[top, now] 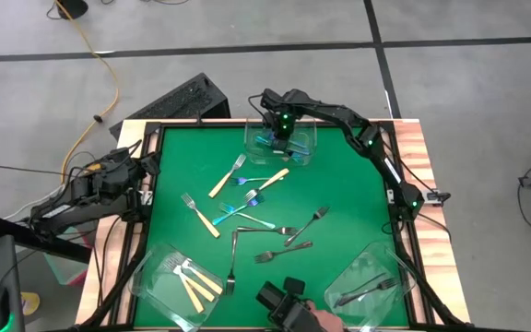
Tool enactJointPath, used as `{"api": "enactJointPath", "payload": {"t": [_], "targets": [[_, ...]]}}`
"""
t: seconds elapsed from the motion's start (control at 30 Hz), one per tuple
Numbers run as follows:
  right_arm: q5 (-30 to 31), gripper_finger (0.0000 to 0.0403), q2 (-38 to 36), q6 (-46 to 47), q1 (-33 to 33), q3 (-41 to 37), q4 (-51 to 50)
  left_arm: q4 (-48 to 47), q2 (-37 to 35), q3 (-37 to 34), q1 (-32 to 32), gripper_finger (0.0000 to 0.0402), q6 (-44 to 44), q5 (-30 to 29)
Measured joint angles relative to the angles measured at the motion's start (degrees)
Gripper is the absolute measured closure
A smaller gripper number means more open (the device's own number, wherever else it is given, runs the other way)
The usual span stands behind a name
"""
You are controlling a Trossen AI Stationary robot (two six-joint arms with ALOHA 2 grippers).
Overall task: Sort silverware by color (type)
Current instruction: Put the blue fork into the top transparent bin, then put the black fork into the bottom right transparent bin
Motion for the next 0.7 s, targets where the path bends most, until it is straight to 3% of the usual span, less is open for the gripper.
{"api": "enactJointPath", "payload": {"t": [0.17, 0.53, 0.7], "targets": [[-0.8, 0.0305, -0.2, 0.0, 0.0, 0.8, -2.4, 0.0, 0.0, 0.0, 0.0, 0.0226, 0.0, 0.0], [-1.8, 0.0300, -0.5, 0.3, 0.4, 10.2, -8.3, 0.0, 0.0, 0.0, 0.0, 0.0226, 0.0, 0.0], [-3.7, 0.0300, -5.1, 0.8, 1.1, 9.5, -8.1, 0.0, 0.0, 0.0, 0.0, 0.0226, 0.0, 0.0]]}}
